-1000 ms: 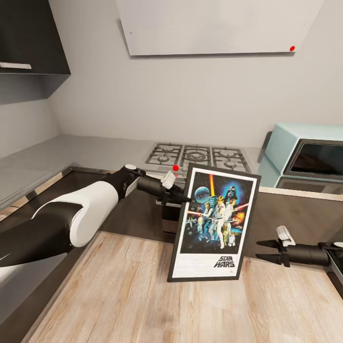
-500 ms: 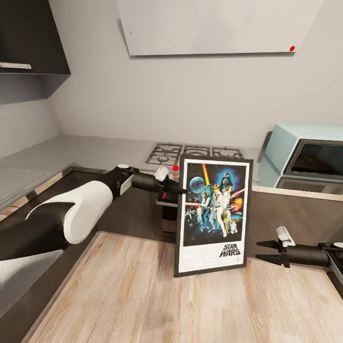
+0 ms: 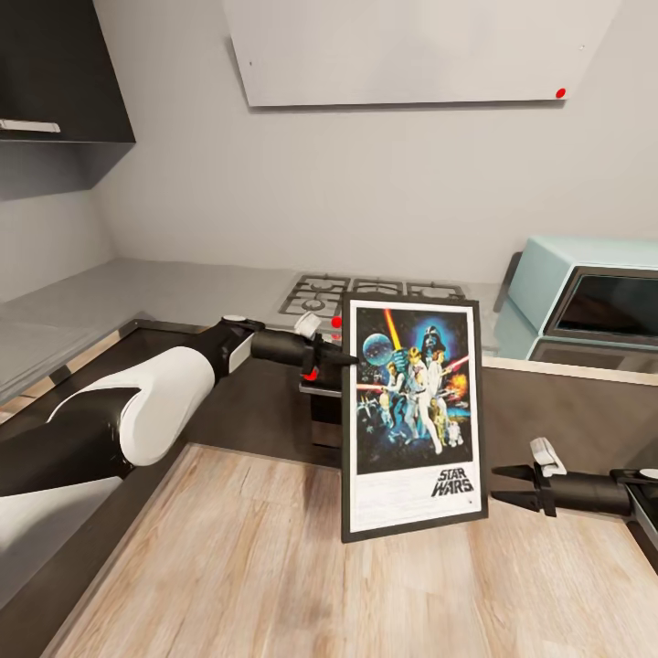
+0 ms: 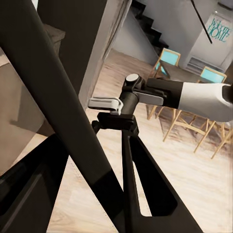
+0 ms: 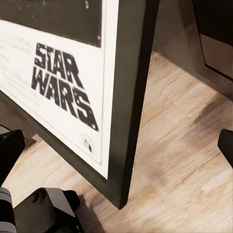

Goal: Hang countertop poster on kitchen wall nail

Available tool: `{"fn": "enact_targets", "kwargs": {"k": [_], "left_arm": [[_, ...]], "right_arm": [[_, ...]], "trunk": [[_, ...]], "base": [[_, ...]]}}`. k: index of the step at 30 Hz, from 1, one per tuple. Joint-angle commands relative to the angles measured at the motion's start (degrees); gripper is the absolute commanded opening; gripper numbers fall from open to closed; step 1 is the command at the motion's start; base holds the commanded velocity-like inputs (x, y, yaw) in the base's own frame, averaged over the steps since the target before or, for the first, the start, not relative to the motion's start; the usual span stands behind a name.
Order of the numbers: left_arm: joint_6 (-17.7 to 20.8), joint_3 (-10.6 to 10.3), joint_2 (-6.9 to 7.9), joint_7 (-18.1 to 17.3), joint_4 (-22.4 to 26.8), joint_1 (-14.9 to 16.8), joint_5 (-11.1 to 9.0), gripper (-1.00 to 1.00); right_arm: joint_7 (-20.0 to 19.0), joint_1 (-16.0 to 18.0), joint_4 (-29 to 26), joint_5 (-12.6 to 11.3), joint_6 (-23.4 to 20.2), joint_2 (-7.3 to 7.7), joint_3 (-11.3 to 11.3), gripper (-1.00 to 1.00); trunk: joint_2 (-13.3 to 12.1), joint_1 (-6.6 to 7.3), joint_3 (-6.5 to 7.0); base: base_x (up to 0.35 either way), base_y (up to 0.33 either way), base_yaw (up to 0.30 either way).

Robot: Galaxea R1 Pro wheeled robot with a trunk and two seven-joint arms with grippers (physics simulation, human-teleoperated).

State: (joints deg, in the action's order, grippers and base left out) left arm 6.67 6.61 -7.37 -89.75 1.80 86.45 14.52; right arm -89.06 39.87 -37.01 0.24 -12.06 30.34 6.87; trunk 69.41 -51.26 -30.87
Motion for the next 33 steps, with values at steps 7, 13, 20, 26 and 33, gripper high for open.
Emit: {"fn": "enact_targets", "kwargs": {"k": [7,13,20,26,33], "left_arm": [[1.11,0.68,-0.01,-0.25,0.05,0.03,0.61,-1.0],[1.15,0.68,-0.01,-0.25,0.05,0.03,0.63,-1.0],[1.15,0.68,-0.01,-0.25,0.05,0.03,0.62,-1.0],[1.14,0.65,-0.05,-0.25,0.05,0.03,0.6,-1.0],[1.07,0.66,-0.17,-0.25,0.05,0.03,0.64,-1.0]], "right_arm": [[-0.23,0.03,0.01,0.03,-0.61,0.0,0.07,1.0],[-0.3,0.03,0.09,-0.36,-0.78,-0.02,0.16,1.0],[-0.44,0.03,0.52,-1.42,-3.66,-0.14,0.64,1.0],[-0.42,0.03,2.4,-13.85,-17.63,-0.04,0.7,1.0],[-0.18,0.03,3.27,-14.56,-21.96,-0.25,0.71,1.0]], "trunk": [[0.03,0.0,-0.06],[0.03,0.0,-0.06],[0.03,0.0,-0.06],[0.03,0.0,-0.06],[0.03,0.0,-0.06]], "base": [[0.0,0.0,0.0],[0.0,0.0,0.0],[0.0,0.0,0.0],[0.0,0.0,0.0],[0.0,0.0,0.0]]}}
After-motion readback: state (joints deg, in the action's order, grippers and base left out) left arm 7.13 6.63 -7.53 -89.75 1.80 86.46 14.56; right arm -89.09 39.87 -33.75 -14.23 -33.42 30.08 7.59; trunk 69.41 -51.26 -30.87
